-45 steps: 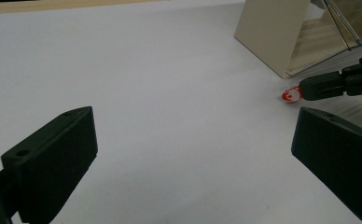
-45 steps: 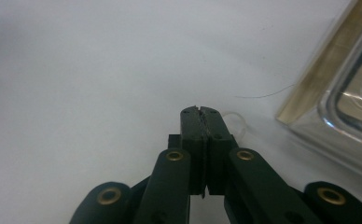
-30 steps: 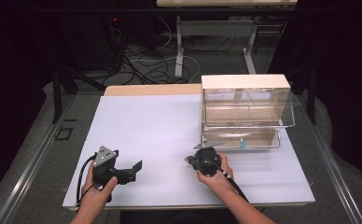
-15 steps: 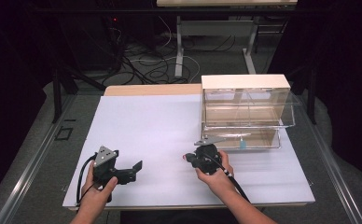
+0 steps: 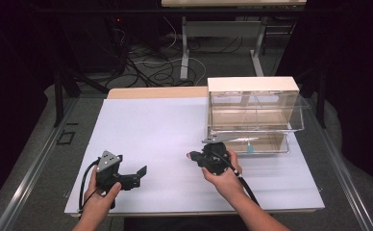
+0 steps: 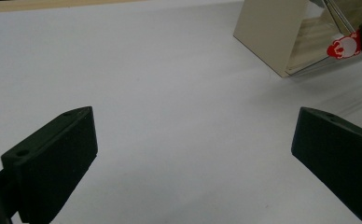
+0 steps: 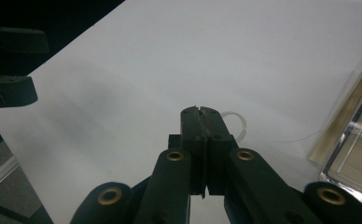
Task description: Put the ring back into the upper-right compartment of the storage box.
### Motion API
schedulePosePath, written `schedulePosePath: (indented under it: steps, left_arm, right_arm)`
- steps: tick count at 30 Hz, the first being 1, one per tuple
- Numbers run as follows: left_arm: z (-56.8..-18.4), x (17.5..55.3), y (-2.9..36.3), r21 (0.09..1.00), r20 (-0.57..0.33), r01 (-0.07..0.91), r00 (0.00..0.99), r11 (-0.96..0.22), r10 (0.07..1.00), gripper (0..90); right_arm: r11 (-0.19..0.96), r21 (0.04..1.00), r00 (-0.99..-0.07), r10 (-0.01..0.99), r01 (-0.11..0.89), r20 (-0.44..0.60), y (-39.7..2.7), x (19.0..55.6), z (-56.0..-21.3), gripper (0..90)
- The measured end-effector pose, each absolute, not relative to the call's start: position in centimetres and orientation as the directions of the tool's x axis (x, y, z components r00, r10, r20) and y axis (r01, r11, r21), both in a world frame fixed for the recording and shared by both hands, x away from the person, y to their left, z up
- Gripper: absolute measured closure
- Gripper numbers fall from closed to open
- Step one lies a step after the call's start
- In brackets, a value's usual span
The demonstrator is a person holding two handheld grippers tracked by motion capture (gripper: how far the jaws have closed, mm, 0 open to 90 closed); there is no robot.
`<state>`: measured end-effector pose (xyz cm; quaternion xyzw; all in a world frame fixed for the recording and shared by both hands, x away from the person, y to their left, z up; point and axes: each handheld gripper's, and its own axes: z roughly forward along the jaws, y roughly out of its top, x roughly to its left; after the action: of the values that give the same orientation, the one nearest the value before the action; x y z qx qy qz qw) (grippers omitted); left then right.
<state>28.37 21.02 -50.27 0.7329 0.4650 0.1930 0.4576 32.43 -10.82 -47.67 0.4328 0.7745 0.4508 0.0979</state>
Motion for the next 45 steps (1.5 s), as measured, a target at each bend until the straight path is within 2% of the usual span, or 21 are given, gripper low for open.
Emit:
schedulePosePath:
  steps: [30, 45]
  left_arm:
    - [-50.3, 28.4, 21.0, 0.847, -0.14, 0.509, 0.492, -0.153, 0.859, 0.2]
    - [-50.3, 28.4, 21.0, 0.848, -0.136, 0.506, 0.493, -0.157, 0.859, 0.2]
  right_arm:
    - [0.168, 0.816, -0.616, 0.743, 0.552, 0.264, -13.0, 31.7, -41.3, 89.3]
    - [0.121, 0.833, -0.588, 0.762, 0.54, 0.271, -15.8, 31.0, -39.0, 89.3]
